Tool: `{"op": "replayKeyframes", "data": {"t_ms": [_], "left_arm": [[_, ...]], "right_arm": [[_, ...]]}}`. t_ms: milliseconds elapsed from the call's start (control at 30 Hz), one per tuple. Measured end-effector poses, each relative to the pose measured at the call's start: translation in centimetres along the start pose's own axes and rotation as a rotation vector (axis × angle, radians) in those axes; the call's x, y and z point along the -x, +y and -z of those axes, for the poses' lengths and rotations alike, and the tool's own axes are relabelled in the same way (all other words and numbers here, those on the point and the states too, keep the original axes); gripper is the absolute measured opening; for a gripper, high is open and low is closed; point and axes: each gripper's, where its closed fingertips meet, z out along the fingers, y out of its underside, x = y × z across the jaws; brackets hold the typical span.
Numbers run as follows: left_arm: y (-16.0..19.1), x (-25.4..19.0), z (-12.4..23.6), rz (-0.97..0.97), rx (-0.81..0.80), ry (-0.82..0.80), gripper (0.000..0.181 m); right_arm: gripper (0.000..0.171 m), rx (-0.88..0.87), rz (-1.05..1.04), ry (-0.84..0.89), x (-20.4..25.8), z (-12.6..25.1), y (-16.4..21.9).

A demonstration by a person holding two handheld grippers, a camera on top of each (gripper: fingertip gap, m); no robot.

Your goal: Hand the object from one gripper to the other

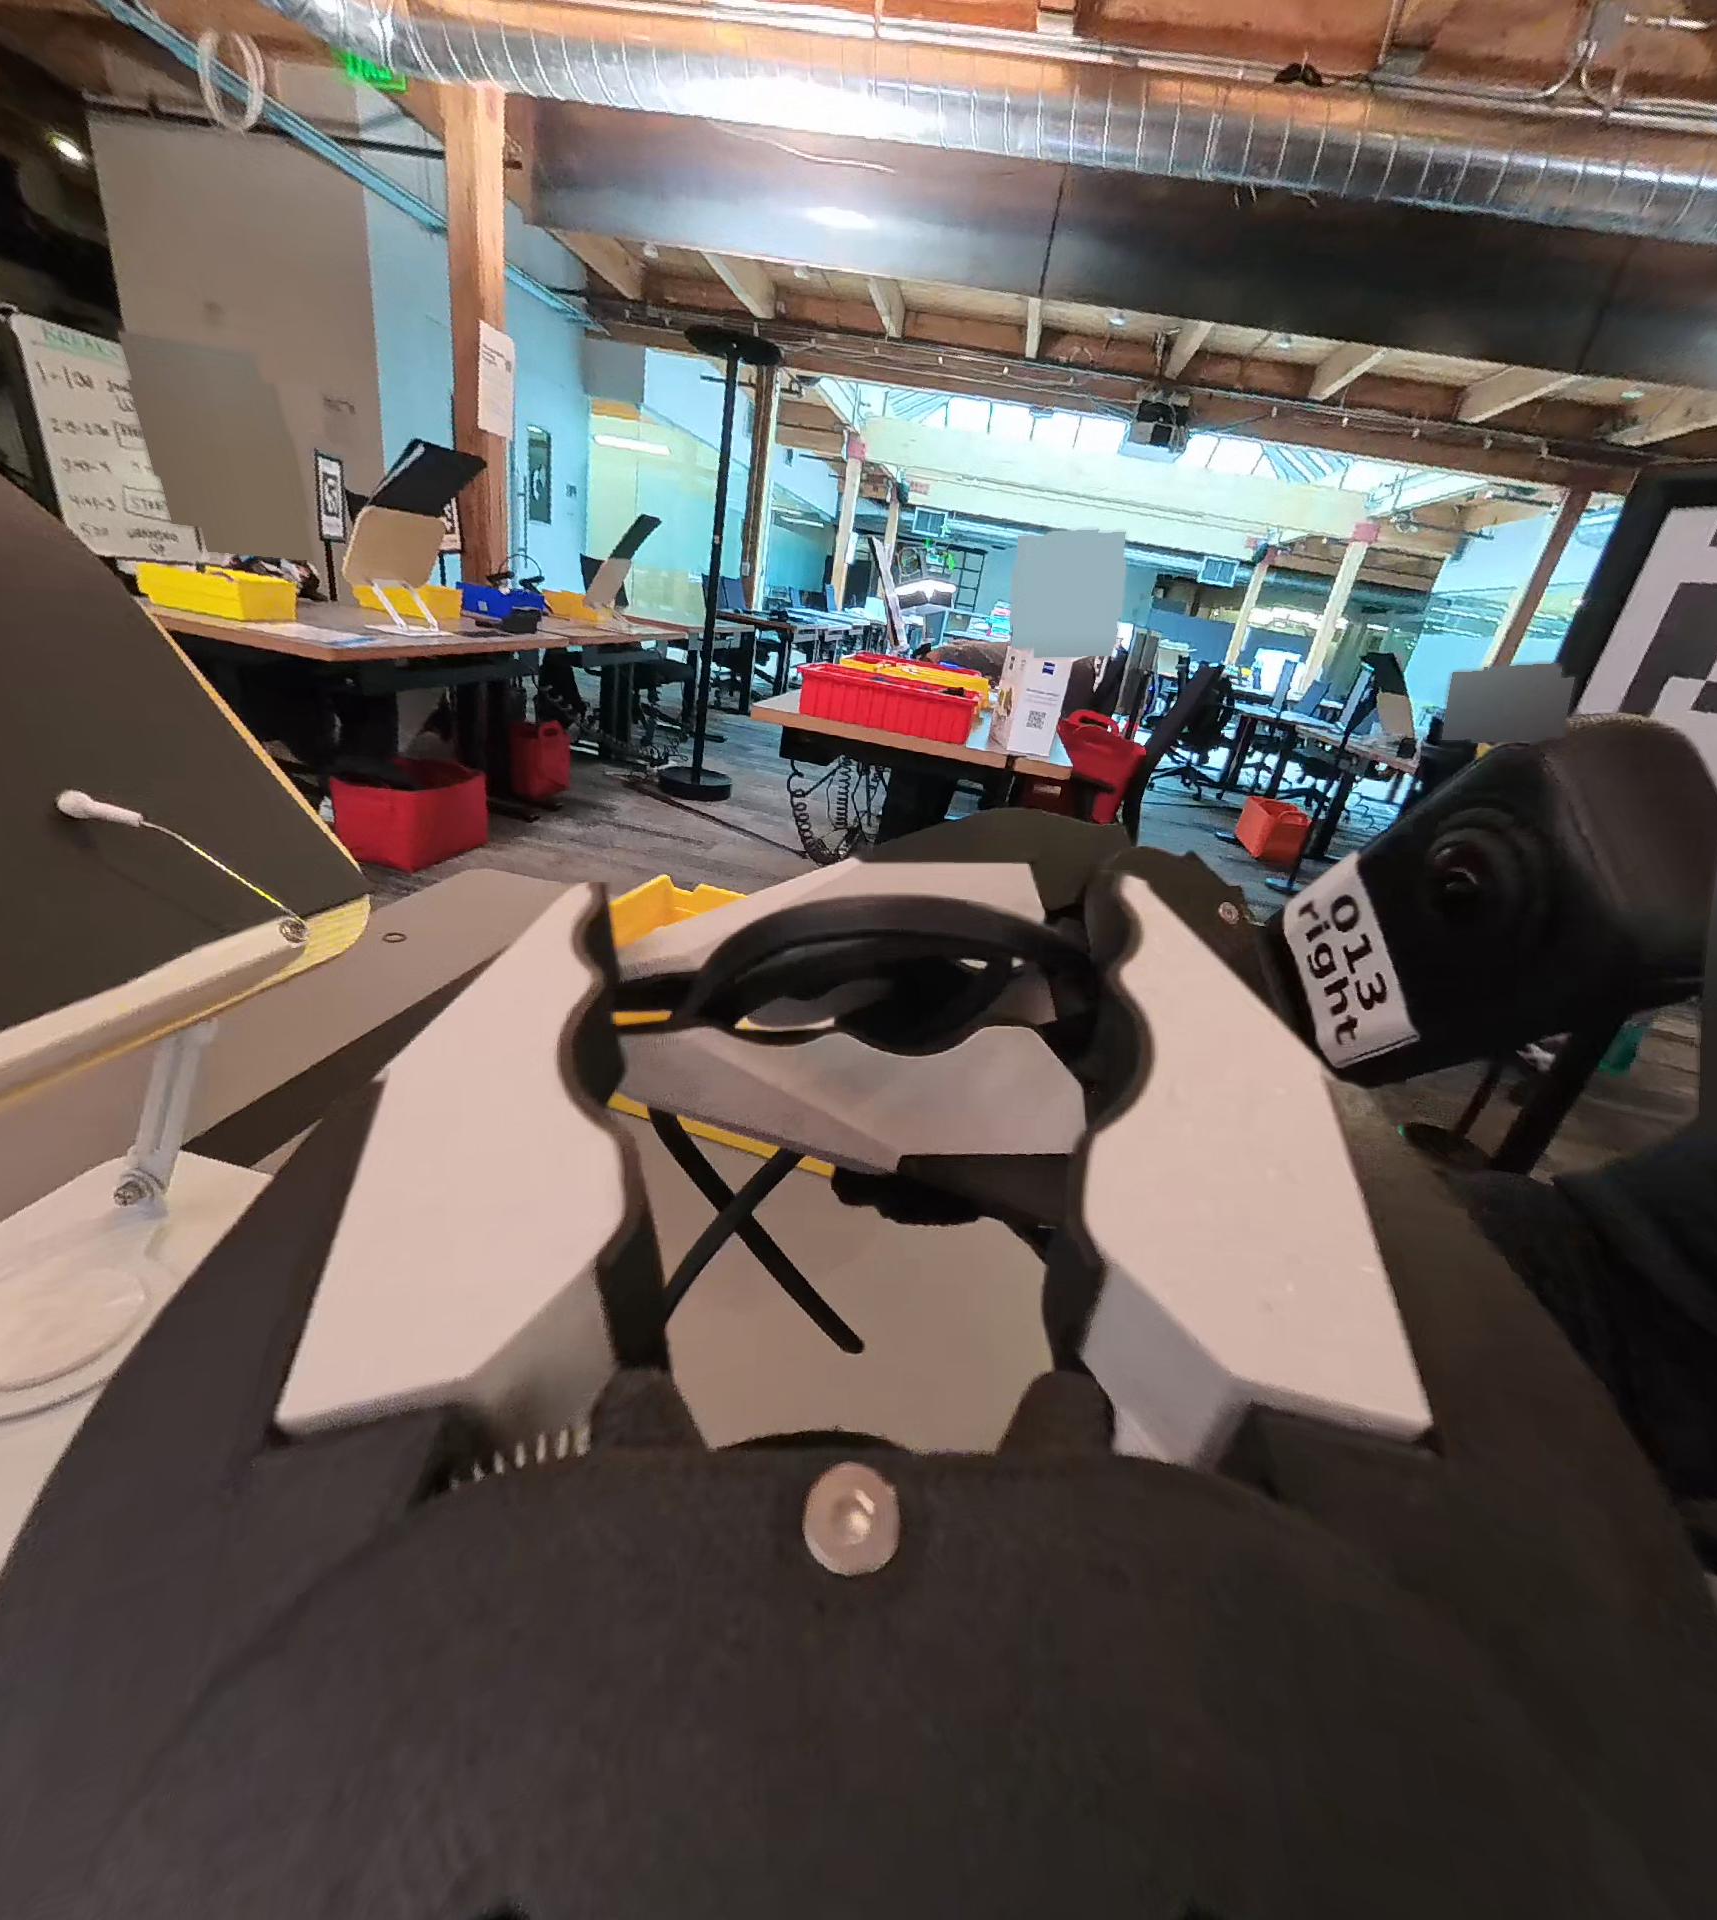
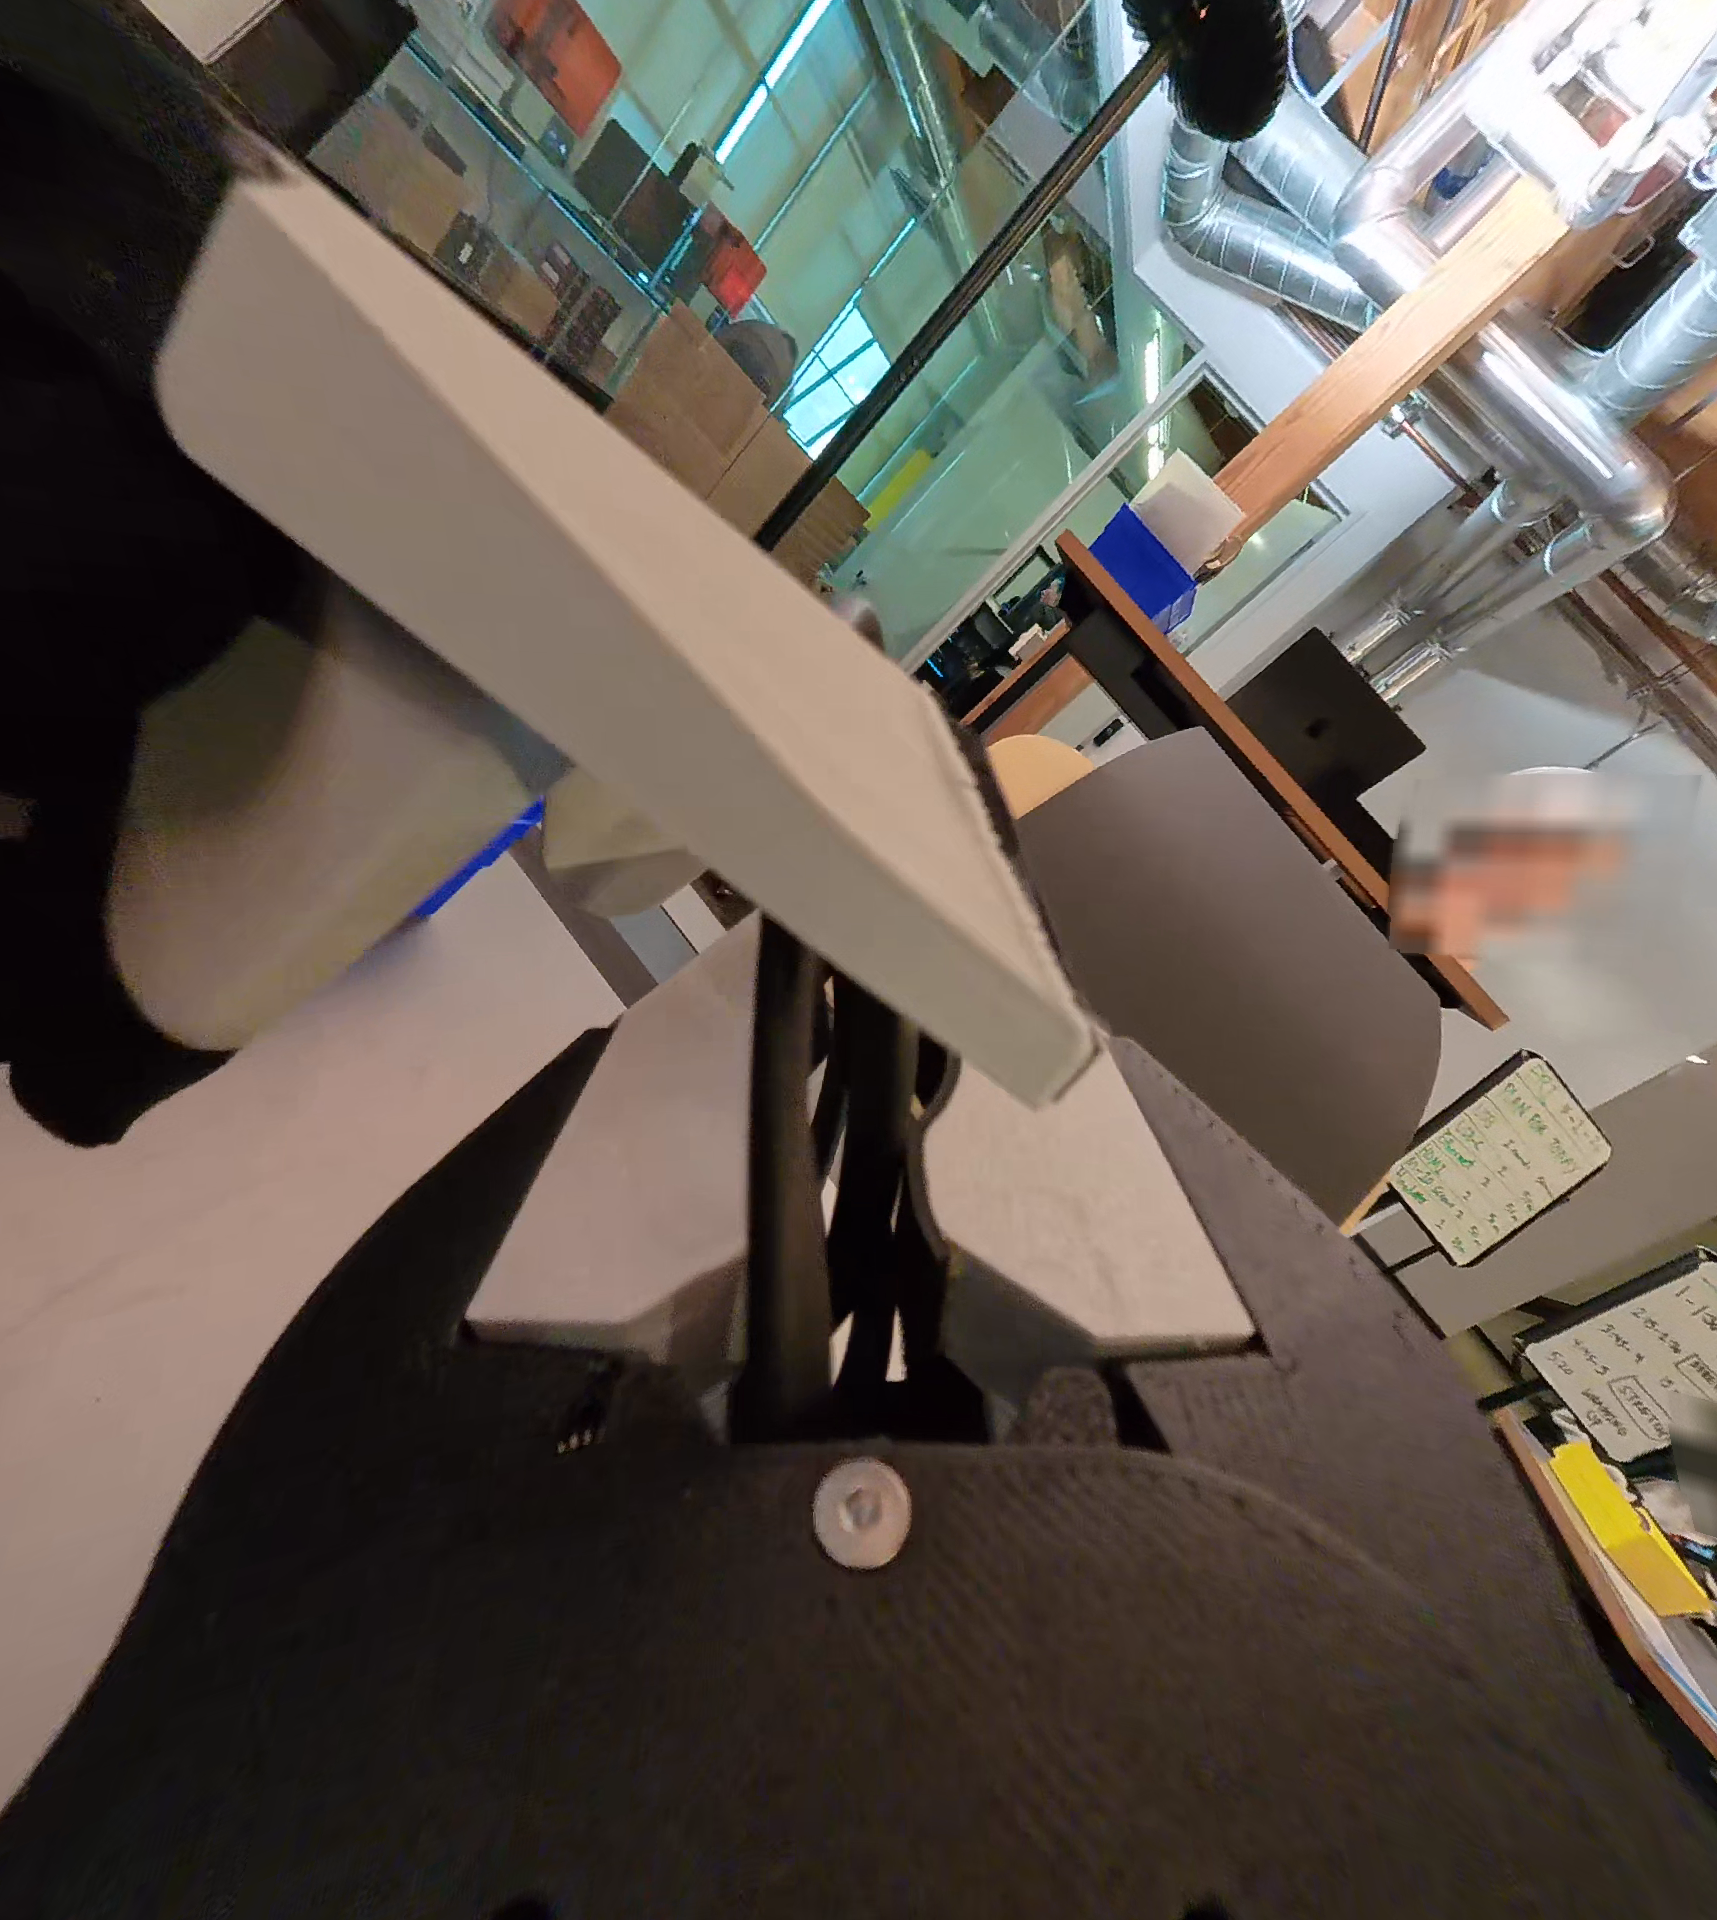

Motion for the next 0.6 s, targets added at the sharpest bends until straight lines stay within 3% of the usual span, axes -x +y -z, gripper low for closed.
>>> {"op": "replayKeyframes", "data": {"t_ms": [67, 300, 533, 600], "left_arm": [[-0.4, -0.1, 0.3, -0.032, -0.024, -0.007, 0.068], [-0.1, 0.8, 0.7, -0.052, -0.026, -0.056, 0.031], [-0.4, 1.3, 1.2, -0.085, -0.001, -0.089, 0.013], [-0.8, 1.9, 1.7, -0.084, -0.007, -0.11, 0.008]], "right_arm": [[0.002, 0.002, -0.008, -0.004, 0.2, -0.1, 0.0], [0.002, 0.004, -0.032, -0.018, 0.3, -0.1, -0.2], [0.003, -0.028, -0.074, -0.054, 0.8, -0.1, -0.8], [0.018, -0.016, -0.085, -0.102, 1.3, -0.2, -0.5]]}}
